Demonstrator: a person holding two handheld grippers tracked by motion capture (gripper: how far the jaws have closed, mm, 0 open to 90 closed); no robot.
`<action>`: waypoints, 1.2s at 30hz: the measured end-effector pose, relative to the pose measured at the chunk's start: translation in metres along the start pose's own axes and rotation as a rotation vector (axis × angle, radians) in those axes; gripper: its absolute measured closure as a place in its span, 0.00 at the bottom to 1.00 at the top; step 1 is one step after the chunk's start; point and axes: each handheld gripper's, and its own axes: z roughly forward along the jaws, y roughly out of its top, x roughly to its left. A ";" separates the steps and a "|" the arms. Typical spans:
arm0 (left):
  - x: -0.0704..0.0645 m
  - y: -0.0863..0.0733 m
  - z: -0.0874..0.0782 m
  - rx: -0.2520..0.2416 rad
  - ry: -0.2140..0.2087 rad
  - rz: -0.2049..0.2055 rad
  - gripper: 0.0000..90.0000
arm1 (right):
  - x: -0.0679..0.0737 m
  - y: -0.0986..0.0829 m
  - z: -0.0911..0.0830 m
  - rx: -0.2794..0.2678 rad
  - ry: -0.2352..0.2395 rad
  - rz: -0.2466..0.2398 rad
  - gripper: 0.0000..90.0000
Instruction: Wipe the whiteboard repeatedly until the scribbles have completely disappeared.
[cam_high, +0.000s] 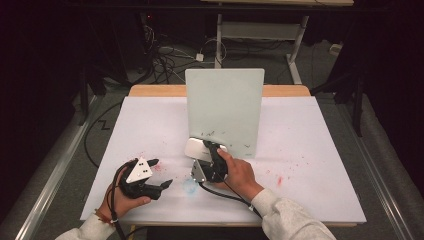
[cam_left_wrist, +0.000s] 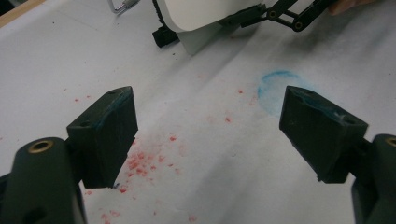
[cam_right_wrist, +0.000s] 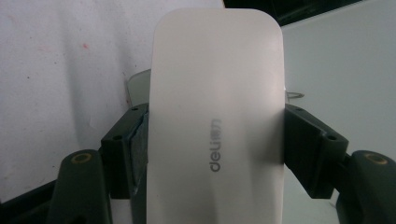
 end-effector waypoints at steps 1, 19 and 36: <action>0.000 0.000 0.000 0.002 0.003 0.002 0.20 | -0.002 -0.004 -0.002 0.013 0.025 0.001 0.34; -0.002 -0.001 -0.005 0.001 0.022 0.002 0.20 | -0.032 -0.105 -0.045 0.162 -0.037 0.023 0.34; -0.001 0.002 -0.002 -0.006 0.010 -0.002 0.20 | -0.021 -0.085 -0.034 0.135 -0.047 -0.032 0.34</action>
